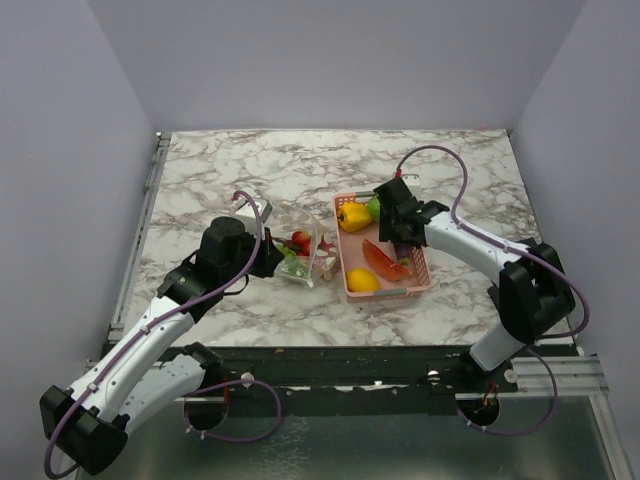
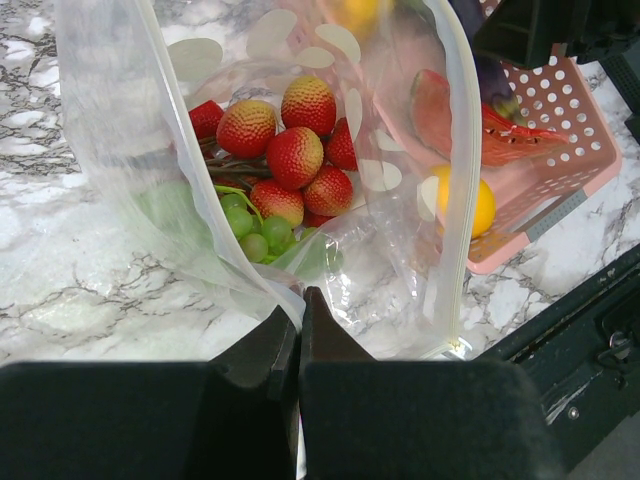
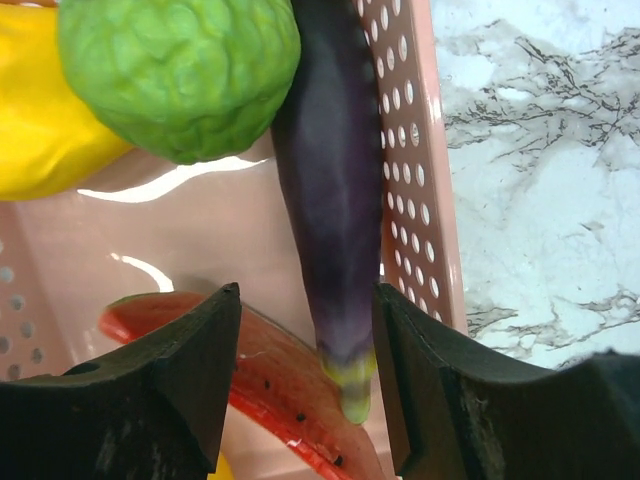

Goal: Place the food in the zip-top bag and seal the zipper
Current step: Pick up the fake vegetable from the bin.

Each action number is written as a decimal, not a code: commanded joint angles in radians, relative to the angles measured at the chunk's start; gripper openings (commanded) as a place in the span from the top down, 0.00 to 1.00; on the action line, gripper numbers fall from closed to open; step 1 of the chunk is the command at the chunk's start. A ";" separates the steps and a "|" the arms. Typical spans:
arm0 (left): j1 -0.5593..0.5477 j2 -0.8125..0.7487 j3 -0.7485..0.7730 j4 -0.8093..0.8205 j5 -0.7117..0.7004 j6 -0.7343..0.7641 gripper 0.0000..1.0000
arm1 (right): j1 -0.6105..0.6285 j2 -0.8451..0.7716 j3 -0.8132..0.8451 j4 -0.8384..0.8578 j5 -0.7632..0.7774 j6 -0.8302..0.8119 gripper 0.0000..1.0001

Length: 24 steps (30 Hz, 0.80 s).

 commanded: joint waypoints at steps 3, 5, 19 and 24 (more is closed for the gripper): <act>0.001 -0.016 -0.009 0.021 -0.018 -0.006 1.00 | -0.021 0.088 -0.017 0.029 0.029 0.025 0.39; 0.001 -0.015 -0.009 0.021 -0.017 -0.005 1.00 | -0.025 0.109 -0.018 0.035 0.034 0.031 0.37; 0.001 -0.005 -0.008 0.021 -0.012 -0.006 1.00 | -0.048 0.163 -0.050 0.087 0.043 0.042 0.37; 0.001 -0.005 -0.009 0.021 -0.016 -0.004 1.00 | -0.049 0.170 -0.059 0.095 0.037 0.043 0.48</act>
